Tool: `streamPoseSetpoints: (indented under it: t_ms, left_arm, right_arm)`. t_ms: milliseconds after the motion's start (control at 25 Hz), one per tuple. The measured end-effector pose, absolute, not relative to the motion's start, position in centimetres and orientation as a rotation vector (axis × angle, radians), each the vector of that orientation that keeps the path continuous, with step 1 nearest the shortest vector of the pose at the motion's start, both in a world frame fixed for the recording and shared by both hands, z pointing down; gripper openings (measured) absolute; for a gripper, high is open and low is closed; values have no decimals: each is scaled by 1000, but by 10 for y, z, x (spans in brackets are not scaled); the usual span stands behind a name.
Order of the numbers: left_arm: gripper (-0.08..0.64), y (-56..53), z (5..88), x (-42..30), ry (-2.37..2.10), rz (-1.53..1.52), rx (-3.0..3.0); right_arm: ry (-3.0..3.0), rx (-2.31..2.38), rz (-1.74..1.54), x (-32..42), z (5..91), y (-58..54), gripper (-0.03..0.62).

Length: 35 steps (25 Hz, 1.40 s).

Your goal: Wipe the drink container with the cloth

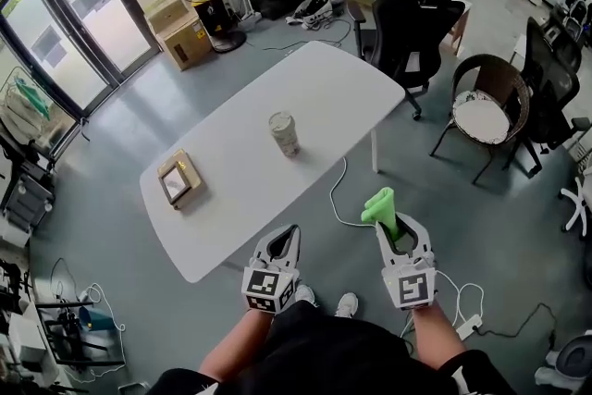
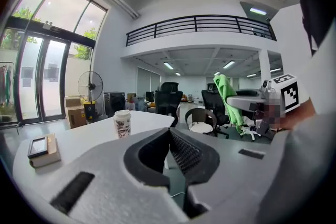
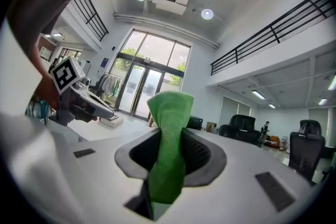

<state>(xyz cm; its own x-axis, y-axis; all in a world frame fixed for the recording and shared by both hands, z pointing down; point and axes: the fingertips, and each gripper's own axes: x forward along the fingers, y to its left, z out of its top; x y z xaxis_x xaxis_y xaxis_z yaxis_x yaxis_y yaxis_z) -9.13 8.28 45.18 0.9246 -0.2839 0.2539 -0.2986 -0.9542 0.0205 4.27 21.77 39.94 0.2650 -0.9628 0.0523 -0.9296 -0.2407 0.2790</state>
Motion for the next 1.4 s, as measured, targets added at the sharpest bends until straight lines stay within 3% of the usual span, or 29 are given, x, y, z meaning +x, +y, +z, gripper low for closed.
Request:
streamPoseSetpoints:
  t_ms: [1000, 1400]
  left_arm:
    - [14, -114, 482, -70, -761, 350, 2857]
    - [14, -131, 506, -73, -785, 353, 2806]
  right_arm:
    - [-1943, 1778, -286, 58, 421, -45, 120]
    - [-1904, 1486, -371, 45, 467, -91, 121]
